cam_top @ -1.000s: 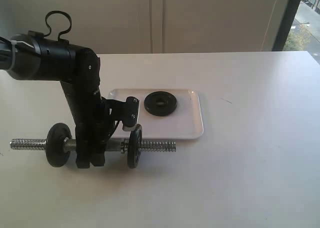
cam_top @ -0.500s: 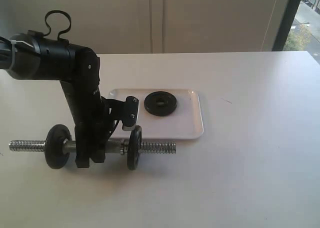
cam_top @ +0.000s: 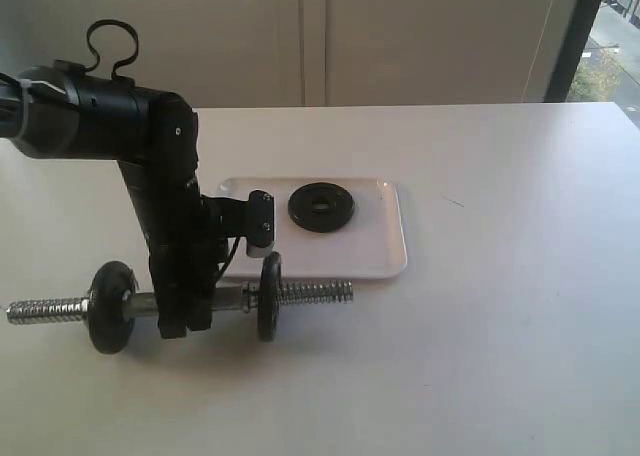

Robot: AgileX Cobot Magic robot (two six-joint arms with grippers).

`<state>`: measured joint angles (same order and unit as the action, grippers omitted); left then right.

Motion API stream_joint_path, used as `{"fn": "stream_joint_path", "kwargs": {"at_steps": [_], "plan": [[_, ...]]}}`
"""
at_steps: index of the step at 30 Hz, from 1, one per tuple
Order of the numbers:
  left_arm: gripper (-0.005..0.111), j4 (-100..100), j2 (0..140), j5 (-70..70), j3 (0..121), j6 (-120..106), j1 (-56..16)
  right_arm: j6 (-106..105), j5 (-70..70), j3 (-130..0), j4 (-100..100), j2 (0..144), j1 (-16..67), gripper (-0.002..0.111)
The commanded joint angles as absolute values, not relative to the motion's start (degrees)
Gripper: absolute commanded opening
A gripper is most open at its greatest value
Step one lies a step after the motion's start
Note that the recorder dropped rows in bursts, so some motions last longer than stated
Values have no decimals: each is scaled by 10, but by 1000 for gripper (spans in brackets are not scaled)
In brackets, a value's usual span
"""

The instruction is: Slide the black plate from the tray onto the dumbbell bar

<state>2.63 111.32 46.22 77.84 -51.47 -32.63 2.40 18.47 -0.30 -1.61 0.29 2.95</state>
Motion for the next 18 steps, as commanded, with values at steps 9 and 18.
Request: {"fn": "stream_joint_path", "kwargs": {"at_steps": [9,18], "plan": [[0,65,1109,495,777,-488,-326,21,179,0,-18,0,30,4],[0,66,1070,494,777,-488,-326,21,179,0,-20,0,30,4]]}}
